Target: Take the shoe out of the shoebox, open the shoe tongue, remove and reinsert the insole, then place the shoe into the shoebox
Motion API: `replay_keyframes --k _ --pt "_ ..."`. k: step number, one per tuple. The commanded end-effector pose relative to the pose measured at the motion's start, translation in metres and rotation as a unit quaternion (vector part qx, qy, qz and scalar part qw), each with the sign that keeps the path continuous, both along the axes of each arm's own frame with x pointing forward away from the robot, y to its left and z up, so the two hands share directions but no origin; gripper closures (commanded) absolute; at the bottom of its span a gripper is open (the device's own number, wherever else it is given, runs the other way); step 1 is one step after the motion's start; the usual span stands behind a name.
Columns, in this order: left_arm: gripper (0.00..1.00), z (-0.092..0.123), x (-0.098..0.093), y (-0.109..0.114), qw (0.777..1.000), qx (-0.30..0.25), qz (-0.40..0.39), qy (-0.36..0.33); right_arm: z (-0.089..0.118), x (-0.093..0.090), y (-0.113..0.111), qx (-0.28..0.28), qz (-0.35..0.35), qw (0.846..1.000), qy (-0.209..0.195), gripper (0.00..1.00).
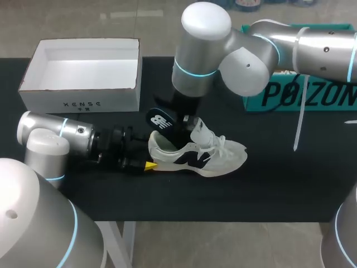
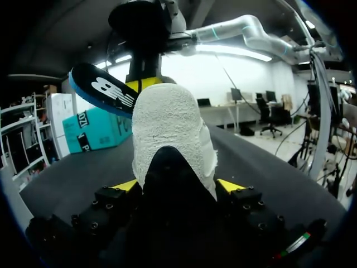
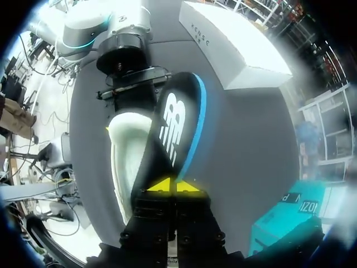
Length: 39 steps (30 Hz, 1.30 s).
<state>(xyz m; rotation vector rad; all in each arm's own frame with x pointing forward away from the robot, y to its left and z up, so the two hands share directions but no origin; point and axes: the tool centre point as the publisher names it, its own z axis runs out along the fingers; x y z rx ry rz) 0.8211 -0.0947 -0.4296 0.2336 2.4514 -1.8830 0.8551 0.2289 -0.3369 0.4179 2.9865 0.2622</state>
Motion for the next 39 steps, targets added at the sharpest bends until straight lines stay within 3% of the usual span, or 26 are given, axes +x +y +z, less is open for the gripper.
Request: replay_keyframes --k 1,7,18,28,39 --pt "1.00 0.000 -0.001 0.000 1.000 0.001 0.000 -0.001 0.001 0.008 0.013 0.010 0.001 1.000 0.002 1.00" --pt "1.00 0.000 -0.001 0.000 1.000 0.001 0.000 -0.001 0.030 0.019 0.028 0.039 -0.002 0.999 -0.021 1.00" --pt "1.00 0.000 -0.001 0.000 1.000 0.001 0.000 -0.001 0.101 0.042 0.039 0.079 -0.016 0.994 -0.073 1.00" --pt "1.00 0.000 -0.001 0.000 1.000 0.001 0.000 -0.001 0.153 0.048 0.044 0.067 -0.012 0.992 -0.110 1.00" --pt "1.00 0.000 -0.001 0.000 1.000 0.001 0.000 -0.001 0.153 0.048 0.044 0.067 -0.012 0.992 -0.110 1.00"
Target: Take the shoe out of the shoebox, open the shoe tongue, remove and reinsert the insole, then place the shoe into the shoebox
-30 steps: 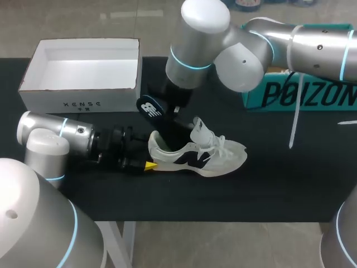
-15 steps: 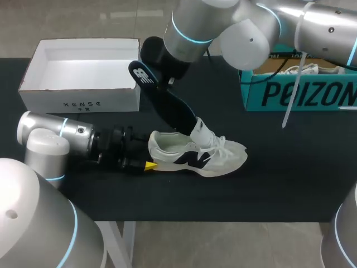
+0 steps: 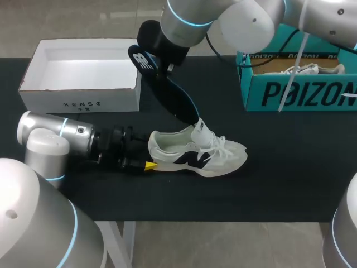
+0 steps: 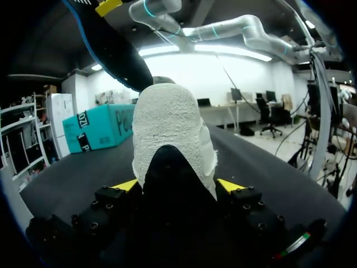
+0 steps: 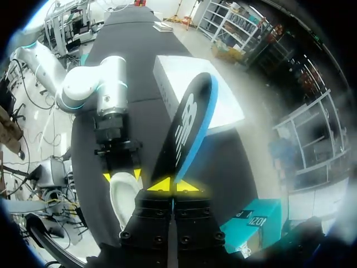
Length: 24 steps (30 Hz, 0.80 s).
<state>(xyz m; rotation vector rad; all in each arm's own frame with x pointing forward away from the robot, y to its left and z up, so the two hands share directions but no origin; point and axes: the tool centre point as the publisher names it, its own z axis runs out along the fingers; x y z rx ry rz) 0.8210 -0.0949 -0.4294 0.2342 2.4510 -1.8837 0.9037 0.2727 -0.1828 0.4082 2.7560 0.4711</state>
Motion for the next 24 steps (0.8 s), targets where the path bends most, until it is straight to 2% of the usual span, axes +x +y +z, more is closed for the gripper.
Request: replay_keyframes --k 1,14,19,22,24 --pt "1.00 -0.001 -0.001 0.000 1.000 0.001 0.000 -0.001 -0.001 0.000 0.000 0.001 0.000 1.000 0.000 1.00" --pt "1.00 -0.001 -0.001 0.000 1.000 0.001 0.000 -0.001 -0.001 0.000 0.000 0.001 0.000 1.000 0.000 1.00" --pt "1.00 -0.001 -0.001 0.000 1.000 0.001 0.000 -0.001 0.006 -0.005 -0.010 0.077 0.009 0.997 0.025 1.00" --pt "1.00 -0.001 -0.001 0.000 1.000 0.001 0.000 -0.001 0.017 -0.008 -0.011 0.088 0.007 0.996 0.025 1.00" --pt "1.00 -0.001 -0.001 0.000 1.000 0.001 0.000 -0.001 0.026 -0.011 -0.010 0.115 0.017 0.993 0.030 1.00"
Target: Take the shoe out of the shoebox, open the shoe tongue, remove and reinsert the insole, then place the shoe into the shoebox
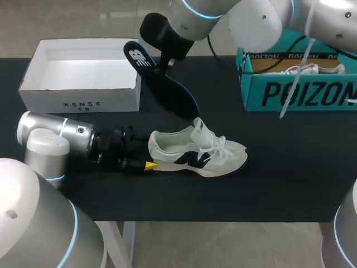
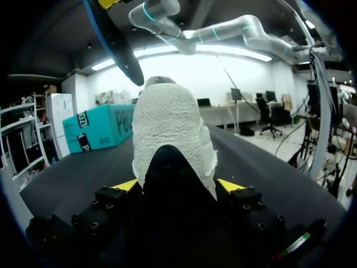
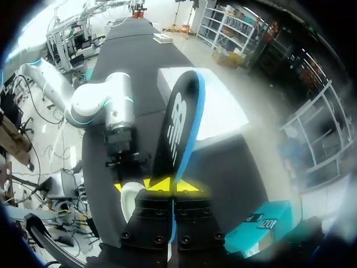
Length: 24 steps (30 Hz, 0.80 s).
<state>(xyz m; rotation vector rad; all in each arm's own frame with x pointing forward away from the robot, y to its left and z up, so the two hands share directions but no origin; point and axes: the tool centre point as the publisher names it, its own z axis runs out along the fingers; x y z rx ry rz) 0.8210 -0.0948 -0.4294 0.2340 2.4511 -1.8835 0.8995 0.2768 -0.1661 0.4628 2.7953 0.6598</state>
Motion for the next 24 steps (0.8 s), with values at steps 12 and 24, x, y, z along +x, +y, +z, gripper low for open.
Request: replay_keyframes --k 12,24 --pt "1.00 -0.001 -0.001 0.000 1.000 0.001 0.000 -0.001 0.051 -0.031 -0.006 0.161 0.050 0.986 0.016 1.00" --pt "1.00 -0.001 -0.001 0.000 1.000 0.001 0.000 -0.001 0.078 -0.070 -0.018 0.217 0.073 0.973 0.022 1.00"
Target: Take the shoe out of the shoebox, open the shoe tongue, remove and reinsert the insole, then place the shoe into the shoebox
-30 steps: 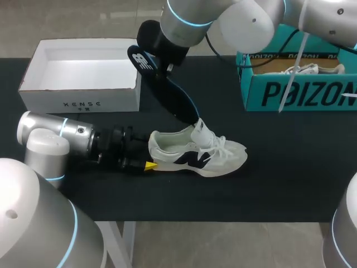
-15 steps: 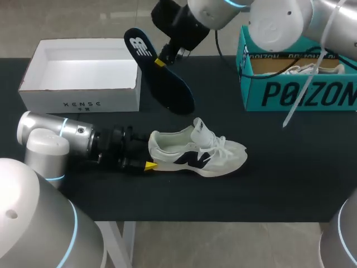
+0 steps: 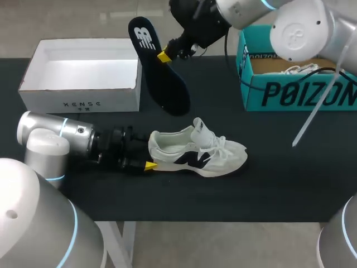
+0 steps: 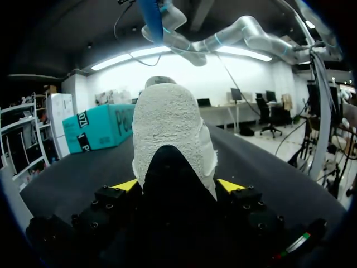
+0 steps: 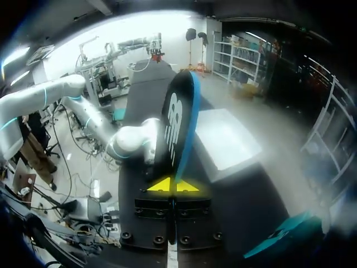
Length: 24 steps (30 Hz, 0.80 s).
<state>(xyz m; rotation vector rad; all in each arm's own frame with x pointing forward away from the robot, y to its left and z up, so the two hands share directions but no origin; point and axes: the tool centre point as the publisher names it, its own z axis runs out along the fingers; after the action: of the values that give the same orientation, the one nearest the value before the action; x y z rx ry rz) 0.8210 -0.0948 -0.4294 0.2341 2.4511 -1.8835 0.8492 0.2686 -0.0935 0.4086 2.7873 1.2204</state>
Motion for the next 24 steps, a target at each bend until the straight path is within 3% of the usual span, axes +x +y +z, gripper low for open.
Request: replay_keyframes --k 1,16,24 --pt "1.00 -0.001 -0.001 0.000 1.000 0.001 0.000 -0.001 0.006 -0.019 -0.009 0.034 0.015 0.999 -0.018 1.00" --pt "1.00 -0.001 -0.001 0.000 1.000 0.001 0.000 -0.001 0.006 -0.019 -0.009 0.034 0.015 0.999 -0.018 1.00" --pt "1.00 -0.001 -0.001 0.000 1.000 0.001 0.000 -0.001 -0.002 -0.049 -0.019 0.054 -0.007 0.998 0.023 1.00"
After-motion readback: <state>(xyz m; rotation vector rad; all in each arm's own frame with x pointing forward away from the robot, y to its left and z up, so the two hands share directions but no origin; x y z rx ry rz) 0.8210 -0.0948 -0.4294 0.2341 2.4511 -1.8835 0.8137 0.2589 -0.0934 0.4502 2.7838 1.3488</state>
